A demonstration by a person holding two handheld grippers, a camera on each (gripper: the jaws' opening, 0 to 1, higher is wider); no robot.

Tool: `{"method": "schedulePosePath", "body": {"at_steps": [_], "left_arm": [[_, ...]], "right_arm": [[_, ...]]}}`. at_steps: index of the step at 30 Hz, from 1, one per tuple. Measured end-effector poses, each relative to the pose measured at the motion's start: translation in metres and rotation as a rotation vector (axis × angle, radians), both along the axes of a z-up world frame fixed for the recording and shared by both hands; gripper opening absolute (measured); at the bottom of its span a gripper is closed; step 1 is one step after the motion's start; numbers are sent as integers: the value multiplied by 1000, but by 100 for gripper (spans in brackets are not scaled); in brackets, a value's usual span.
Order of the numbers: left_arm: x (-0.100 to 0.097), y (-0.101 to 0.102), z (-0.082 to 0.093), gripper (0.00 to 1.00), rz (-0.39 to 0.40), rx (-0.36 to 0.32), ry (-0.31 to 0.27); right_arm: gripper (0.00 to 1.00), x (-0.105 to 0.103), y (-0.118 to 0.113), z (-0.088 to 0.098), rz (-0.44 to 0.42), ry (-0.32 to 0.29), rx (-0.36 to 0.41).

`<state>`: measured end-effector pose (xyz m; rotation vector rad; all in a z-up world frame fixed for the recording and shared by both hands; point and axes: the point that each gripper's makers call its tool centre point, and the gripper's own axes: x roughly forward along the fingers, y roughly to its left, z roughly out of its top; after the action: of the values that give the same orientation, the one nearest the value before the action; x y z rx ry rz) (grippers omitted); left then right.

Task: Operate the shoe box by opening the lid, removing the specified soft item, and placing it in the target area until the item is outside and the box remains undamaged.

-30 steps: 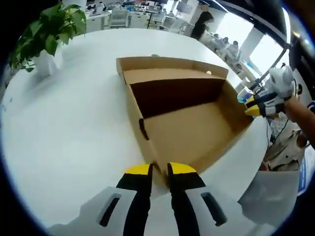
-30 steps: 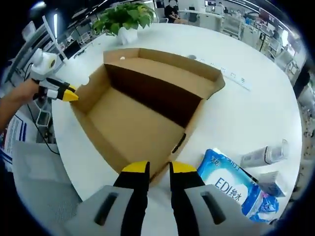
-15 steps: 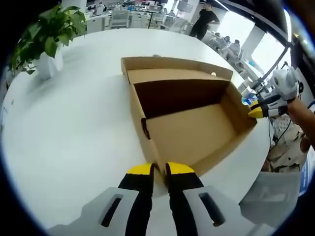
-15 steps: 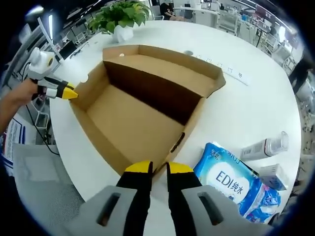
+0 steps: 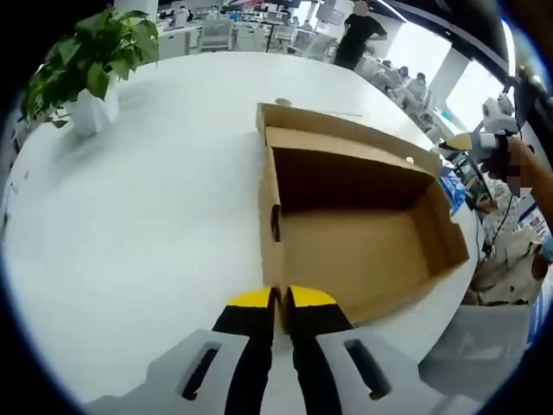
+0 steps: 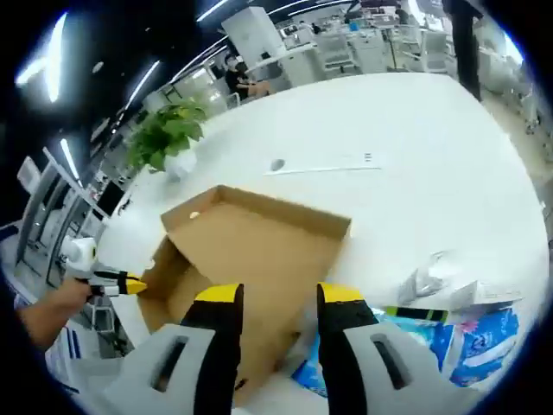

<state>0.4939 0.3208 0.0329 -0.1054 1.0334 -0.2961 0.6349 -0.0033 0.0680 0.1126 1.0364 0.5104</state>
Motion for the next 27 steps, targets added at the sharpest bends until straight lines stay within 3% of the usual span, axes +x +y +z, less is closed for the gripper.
{"method": "schedulePosePath", "body": {"at_steps": [2, 4, 6, 10, 13, 19, 20, 21, 23, 24, 25, 26, 27], "left_arm": [[0, 1, 0, 2, -7, 34, -15], [0, 1, 0, 1, 11, 29, -17], [0, 2, 0, 1, 35, 22, -25], [-1, 2, 0, 1, 72, 41, -39], [-1, 1, 0, 1, 115, 27, -45], [-2, 0, 0, 2, 173, 23, -48], [-2, -1, 0, 2, 184, 17, -48], [-2, -1, 0, 2, 200, 11, -47], [-2, 0, 0, 2, 229, 7, -47], [-2, 0, 0, 2, 234, 7, -49], [-2, -1, 0, 2, 250, -6, -45], [-2, 1, 0, 2, 263, -7, -43], [-2, 2, 0, 2, 274, -12, -42]], "right_arm": [[25, -9, -1, -18, 8, 78, -25], [22, -13, -5, -34, -3, 113, -60], [12, -21, 1, -39, -6, 163, -22], [7, -19, 9, -38, 12, 122, -52], [3, -3, 8, -33, 41, 55, -105], [0, 33, 26, 1, 98, -176, -131], [0, 41, 31, 10, 98, -244, -119], [0, 43, 31, 13, 114, -270, -141], [0, 52, 41, 29, 142, -390, -119], [0, 51, 42, 32, 155, -408, -129], [0, 53, 48, 40, 166, -455, -96], [0, 56, 55, 57, 194, -564, -61], [0, 54, 58, 66, 214, -615, -48]]}}
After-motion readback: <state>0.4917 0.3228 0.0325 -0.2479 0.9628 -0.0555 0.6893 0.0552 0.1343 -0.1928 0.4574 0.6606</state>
